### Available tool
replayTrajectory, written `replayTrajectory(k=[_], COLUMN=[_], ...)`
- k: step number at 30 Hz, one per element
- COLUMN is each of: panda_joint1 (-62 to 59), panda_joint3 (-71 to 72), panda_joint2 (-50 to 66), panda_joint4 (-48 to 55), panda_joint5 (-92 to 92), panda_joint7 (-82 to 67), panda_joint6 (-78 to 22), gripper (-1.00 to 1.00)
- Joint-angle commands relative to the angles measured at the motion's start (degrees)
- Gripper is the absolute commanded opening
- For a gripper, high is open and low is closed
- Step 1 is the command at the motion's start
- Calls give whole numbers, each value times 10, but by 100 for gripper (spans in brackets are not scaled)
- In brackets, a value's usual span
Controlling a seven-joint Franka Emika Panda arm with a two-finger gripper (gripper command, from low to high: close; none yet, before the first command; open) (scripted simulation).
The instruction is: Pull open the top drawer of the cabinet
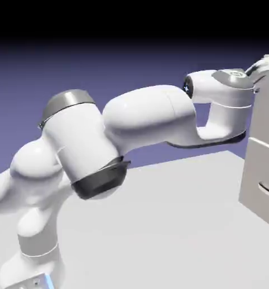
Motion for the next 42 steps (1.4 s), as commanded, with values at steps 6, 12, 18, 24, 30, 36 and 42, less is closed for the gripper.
replayTrajectory(k=[6,12,18,24,30,36,42], panda_joint1=[104,177,257,196,99,-11,-134], panda_joint3=[-91,-139,-182,-147,-91,-27,50], panda_joint2=[-21,-41,-67,-51,-27,-8,-3], panda_joint4=[69,149,256,173,49,-76,-199], panda_joint5=[-150,-170,-140,-164,-189,-203,-208], panda_joint7=[-144,-204,-244,-218,-184,-156,-140], panda_joint6=[-9,9,44,15,-24,-57,-81], gripper=[0,0,0,-100,-100,-100,-100])
